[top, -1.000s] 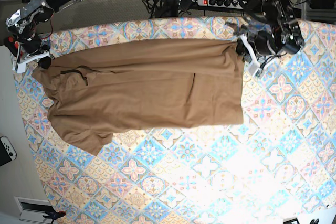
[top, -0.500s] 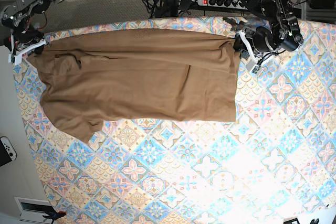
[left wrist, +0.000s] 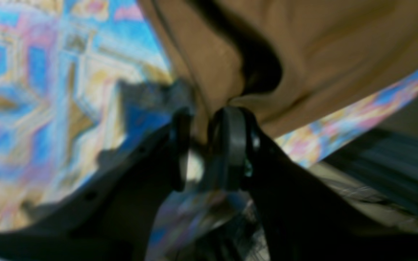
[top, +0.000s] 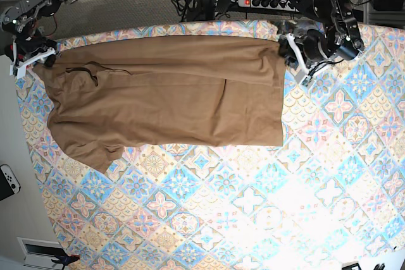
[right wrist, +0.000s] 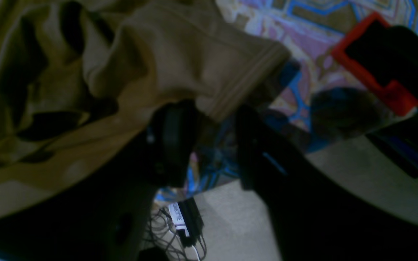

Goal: Layout the t-shirt on the table in an organized manner, then fold the t-shirt properly
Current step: 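Grasp both ends of the folded shirt and pull them apart to straighten, then release the shirt ends and move both grippers toward the shirt's long edge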

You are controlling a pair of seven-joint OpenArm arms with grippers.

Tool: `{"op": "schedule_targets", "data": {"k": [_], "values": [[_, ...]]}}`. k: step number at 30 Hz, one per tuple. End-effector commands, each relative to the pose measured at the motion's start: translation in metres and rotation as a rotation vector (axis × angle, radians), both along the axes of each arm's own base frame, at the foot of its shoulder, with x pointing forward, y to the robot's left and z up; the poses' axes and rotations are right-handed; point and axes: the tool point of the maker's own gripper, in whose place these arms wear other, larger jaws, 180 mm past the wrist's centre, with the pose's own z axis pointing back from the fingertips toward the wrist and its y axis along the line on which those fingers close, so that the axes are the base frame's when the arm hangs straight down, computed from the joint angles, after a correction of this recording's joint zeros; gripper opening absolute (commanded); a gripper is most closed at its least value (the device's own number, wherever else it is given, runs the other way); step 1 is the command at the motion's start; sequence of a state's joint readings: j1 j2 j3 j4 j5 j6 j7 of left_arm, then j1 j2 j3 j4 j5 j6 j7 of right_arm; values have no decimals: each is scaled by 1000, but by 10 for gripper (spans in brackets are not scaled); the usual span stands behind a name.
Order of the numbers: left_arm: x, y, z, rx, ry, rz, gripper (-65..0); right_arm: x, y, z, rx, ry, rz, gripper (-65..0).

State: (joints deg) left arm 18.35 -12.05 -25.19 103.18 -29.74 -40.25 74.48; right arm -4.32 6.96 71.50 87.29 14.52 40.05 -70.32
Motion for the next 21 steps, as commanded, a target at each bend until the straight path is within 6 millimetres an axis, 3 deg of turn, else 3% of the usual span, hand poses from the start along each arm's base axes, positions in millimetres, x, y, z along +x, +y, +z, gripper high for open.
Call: {"op": "schedule_targets", "data": {"k": [1, 7, 21], "values": [[-4, 9, 6, 49, -2, -8, -494, 9, -12, 18, -50, -46, 2, -402], [5, 19, 29, 171, -72, -41, -493, 14, -17, 35, -103, -72, 9, -364], [6, 23, 31, 198, -78, -38, -493, 20, -23, 63, -191, -113, 20, -363]]}}
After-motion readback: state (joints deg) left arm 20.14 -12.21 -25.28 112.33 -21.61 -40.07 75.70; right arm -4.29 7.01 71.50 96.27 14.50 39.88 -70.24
